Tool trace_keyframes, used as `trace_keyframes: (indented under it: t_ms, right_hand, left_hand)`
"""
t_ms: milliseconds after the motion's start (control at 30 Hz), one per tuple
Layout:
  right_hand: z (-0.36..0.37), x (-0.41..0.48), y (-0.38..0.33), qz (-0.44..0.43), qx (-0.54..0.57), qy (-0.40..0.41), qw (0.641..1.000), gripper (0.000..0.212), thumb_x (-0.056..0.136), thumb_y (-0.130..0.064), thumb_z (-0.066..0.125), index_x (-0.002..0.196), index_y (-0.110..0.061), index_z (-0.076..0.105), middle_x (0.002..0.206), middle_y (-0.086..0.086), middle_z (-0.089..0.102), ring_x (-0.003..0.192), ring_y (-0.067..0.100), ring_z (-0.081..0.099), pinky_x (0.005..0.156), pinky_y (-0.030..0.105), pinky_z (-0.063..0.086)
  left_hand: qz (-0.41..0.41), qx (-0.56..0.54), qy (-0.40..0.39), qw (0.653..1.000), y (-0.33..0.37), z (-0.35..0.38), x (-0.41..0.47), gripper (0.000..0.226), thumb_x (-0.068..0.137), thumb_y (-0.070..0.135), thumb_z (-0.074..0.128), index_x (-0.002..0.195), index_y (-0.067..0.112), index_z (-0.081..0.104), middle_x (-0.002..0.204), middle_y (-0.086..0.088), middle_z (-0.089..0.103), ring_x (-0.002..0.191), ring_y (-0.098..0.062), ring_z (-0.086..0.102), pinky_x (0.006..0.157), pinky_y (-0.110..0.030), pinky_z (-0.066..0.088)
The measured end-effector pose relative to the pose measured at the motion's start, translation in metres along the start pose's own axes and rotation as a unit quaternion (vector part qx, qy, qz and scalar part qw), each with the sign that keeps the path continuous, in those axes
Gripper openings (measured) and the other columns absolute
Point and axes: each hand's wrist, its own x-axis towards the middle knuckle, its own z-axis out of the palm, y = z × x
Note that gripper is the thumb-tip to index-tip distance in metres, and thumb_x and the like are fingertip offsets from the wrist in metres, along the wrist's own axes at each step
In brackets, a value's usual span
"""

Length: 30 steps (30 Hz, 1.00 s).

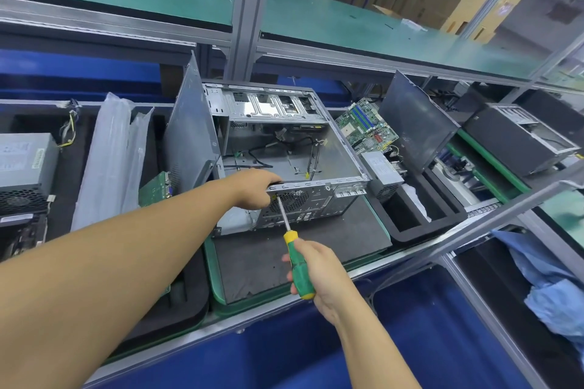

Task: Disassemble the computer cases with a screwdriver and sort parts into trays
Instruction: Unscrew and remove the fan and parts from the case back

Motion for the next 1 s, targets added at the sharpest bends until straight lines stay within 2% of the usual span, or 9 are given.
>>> trace_keyframes:
  t_ms: [67, 100, 200, 300, 400, 633, 767, 933, 1000]
  right_hand:
    - [0.000, 0.001, -0.001, 0.013, 0.002, -0.007, 1.000, 0.024, 0.102, -0.019, 0.043, 0.106, -0.006, 0.063, 0.085, 0.011, 0.074, 0.059, 0.018, 0.055, 0.048, 0.030, 0.046]
    - [-0.001, 0.001, -0.001, 0.012, -0.004, -0.008, 1.000, 0.026, 0.101, -0.016, 0.040, 0.104, -0.006, 0.064, 0.080, 0.009, 0.074, 0.060, 0.018, 0.054, 0.049, 0.030, 0.046]
    - [-0.001, 0.000, 0.002, -0.003, -0.021, -0.001, 1.000, 0.021, 0.100, -0.016, 0.046, 0.099, -0.008, 0.065, 0.075, 0.003, 0.072, 0.060, 0.016, 0.056, 0.052, 0.030, 0.049]
    - [-0.002, 0.000, 0.006, -0.025, -0.029, 0.021, 0.999, 0.010, 0.097, -0.019, 0.062, 0.102, -0.011, 0.063, 0.083, 0.004, 0.069, 0.063, 0.015, 0.059, 0.060, 0.032, 0.051]
    - [-0.001, 0.000, 0.006, -0.039, 0.012, 0.019, 0.999, 0.017, 0.094, -0.011, 0.068, 0.106, -0.008, 0.056, 0.087, 0.008, 0.062, 0.060, 0.015, 0.061, 0.055, 0.029, 0.052]
    - [0.001, -0.004, 0.000, -0.013, 0.026, 0.013, 1.000, 0.010, 0.100, -0.018, 0.055, 0.108, -0.013, 0.059, 0.093, 0.011, 0.062, 0.057, 0.015, 0.061, 0.050, 0.029, 0.049]
    - [0.002, -0.004, -0.001, -0.018, 0.022, 0.001, 1.000, 0.024, 0.100, -0.008, 0.043, 0.102, -0.015, 0.066, 0.090, 0.007, 0.077, 0.058, 0.016, 0.056, 0.053, 0.030, 0.049]
    - [-0.004, 0.000, 0.004, -0.062, -0.051, 0.038, 0.996, 0.014, 0.092, -0.018, 0.066, 0.104, -0.026, 0.067, 0.092, -0.003, 0.077, 0.082, 0.012, 0.068, 0.071, 0.028, 0.052]
    - [-0.005, 0.001, 0.005, -0.075, -0.054, 0.037, 0.995, 0.019, 0.090, -0.018, 0.070, 0.105, -0.028, 0.064, 0.087, -0.007, 0.074, 0.075, 0.005, 0.067, 0.067, 0.024, 0.050]
  left_hand:
    - [0.008, 0.014, 0.024, 1.000, 0.000, 0.004, -0.002, 0.059, 0.092, 0.022, 0.060, 0.147, 0.026, 0.037, 0.130, -0.004, 0.059, 0.111, -0.027, 0.056, 0.088, -0.039, 0.049]
    - [0.011, 0.019, 0.040, 0.999, -0.001, 0.007, -0.003, 0.061, 0.094, 0.028, 0.062, 0.147, 0.029, 0.031, 0.118, -0.002, 0.062, 0.103, -0.027, 0.058, 0.080, -0.039, 0.049]
    - [0.017, 0.043, 0.084, 0.995, -0.002, 0.015, -0.006, 0.040, 0.097, 0.031, 0.059, 0.123, 0.033, 0.029, 0.088, -0.004, 0.059, 0.079, -0.026, 0.057, 0.070, -0.046, 0.052]
    - [0.036, 0.051, 0.111, 0.992, -0.003, 0.018, -0.008, 0.028, 0.097, 0.027, 0.058, 0.106, 0.028, 0.031, 0.096, -0.005, 0.058, 0.083, -0.030, 0.058, 0.074, -0.051, 0.053]
    - [0.041, 0.051, 0.128, 0.990, -0.003, 0.020, -0.010, 0.026, 0.096, 0.027, 0.058, 0.101, 0.028, 0.032, 0.094, -0.002, 0.057, 0.080, -0.029, 0.057, 0.072, -0.050, 0.053]
    - [0.067, 0.062, 0.163, 0.982, -0.006, 0.024, -0.010, 0.020, 0.098, 0.026, 0.055, 0.101, 0.035, 0.037, 0.099, 0.006, 0.059, 0.084, -0.025, 0.056, 0.064, -0.038, 0.048]
    - [0.087, 0.081, 0.176, 0.977, -0.007, 0.026, -0.010, 0.023, 0.098, 0.022, 0.054, 0.095, 0.038, 0.037, 0.099, 0.013, 0.057, 0.086, -0.022, 0.054, 0.062, -0.033, 0.038]
    - [0.103, 0.082, 0.166, 0.977, -0.008, 0.025, -0.011, 0.018, 0.098, 0.019, 0.054, 0.093, 0.032, 0.043, 0.095, 0.014, 0.054, 0.086, -0.022, 0.054, 0.065, -0.035, 0.045]
    - [0.105, 0.082, 0.169, 0.977, -0.007, 0.025, -0.011, 0.017, 0.098, 0.020, 0.054, 0.093, 0.032, 0.043, 0.094, 0.015, 0.055, 0.086, -0.021, 0.054, 0.063, -0.034, 0.043]
